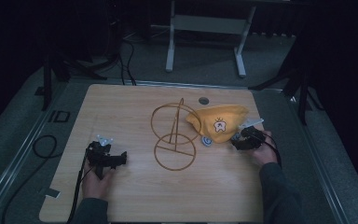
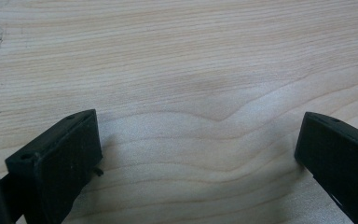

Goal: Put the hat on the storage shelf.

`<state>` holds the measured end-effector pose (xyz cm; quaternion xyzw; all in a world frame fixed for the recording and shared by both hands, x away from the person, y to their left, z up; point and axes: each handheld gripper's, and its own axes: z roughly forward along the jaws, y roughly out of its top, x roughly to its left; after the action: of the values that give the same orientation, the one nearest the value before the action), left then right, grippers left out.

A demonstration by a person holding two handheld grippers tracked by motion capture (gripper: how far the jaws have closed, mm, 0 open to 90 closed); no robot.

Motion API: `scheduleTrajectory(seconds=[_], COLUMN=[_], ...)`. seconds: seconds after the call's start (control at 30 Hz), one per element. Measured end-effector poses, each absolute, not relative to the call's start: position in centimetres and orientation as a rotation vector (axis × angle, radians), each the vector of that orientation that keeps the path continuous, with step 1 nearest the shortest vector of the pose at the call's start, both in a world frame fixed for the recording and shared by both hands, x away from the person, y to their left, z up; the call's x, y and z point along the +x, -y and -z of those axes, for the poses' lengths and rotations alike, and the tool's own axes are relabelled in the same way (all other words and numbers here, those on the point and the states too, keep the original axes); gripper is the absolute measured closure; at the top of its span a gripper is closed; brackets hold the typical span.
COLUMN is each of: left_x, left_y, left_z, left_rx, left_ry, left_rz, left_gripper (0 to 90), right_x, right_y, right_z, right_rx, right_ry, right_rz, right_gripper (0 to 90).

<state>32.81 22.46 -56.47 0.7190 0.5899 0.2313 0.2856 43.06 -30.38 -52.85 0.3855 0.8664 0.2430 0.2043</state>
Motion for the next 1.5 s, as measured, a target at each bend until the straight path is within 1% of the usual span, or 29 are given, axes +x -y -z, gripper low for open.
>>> scheduleTrajectory(seconds=[0.2, 0.23, 0.33, 0.37, 0.4, 0.43, 0.47, 0.5, 0.63, 1.17, 1.5], left_x=[32.8, 32.8, 32.8, 32.8, 32.8, 32.8, 32.8, 32.8, 32.8, 32.8, 32.8], left_y=[-22.5, -22.5, -22.5, -22.5, -22.5, -22.5, -22.5, -22.5, -22.5, -22.5, -22.5], left_z=[56.5, 56.5, 56.5, 56.5, 56.5, 56.5, 56.5, 56.5, 56.5, 56.5, 56.5], left_rx=[1.924, 1.924, 1.924, 1.923, 1.923, 1.923, 1.923, 1.923, 1.923, 1.924, 1.924], left_ry=[-1.577, -1.577, -1.577, -1.577, -1.577, -1.577, -1.577, -1.577, -1.577, -1.577, -1.577], left_rz=[-0.618, -0.618, -0.618, -0.618, -0.618, -0.618, -0.618, -0.618, -0.618, -0.618, -0.618], left_gripper=[0.4, 0.4, 0.4, 0.4, 0.4, 0.4, 0.4, 0.4, 0.4, 0.4, 0.4], right_x=[43.4, 43.5, 43.5, 43.5, 43.5, 43.4, 43.4, 43.3, 43.1, 41.9, 40.5], right_y=[29.9, 29.8, 29.7, 29.6, 29.6, 29.5, 29.5, 29.5, 29.5, 30.3, 30.7], right_z=[53.4, 53.5, 53.5, 53.5, 53.5, 53.5, 53.5, 53.5, 53.6, 52.7, 50.9], right_rx=[1.050, 1.045, 1.047, 1.034, 1.034, 1.022, 1.022, 1.018, 1.015, 1.016, 0.969], right_ry=[-2.430, -2.416, -2.412, -2.413, -2.413, -2.409, -2.409, -2.407, -2.393, -2.388, -2.366], right_rz=[-0.625, -0.625, -0.632, -0.631, -0.631, -0.624, -0.624, -0.627, -0.633, -0.729, -0.813], right_gripper=[35.7, 38.2, 39.7, 44.2, 44.2, 49.5, 49.5, 53.9, 57.2, 59.6, 62.0])
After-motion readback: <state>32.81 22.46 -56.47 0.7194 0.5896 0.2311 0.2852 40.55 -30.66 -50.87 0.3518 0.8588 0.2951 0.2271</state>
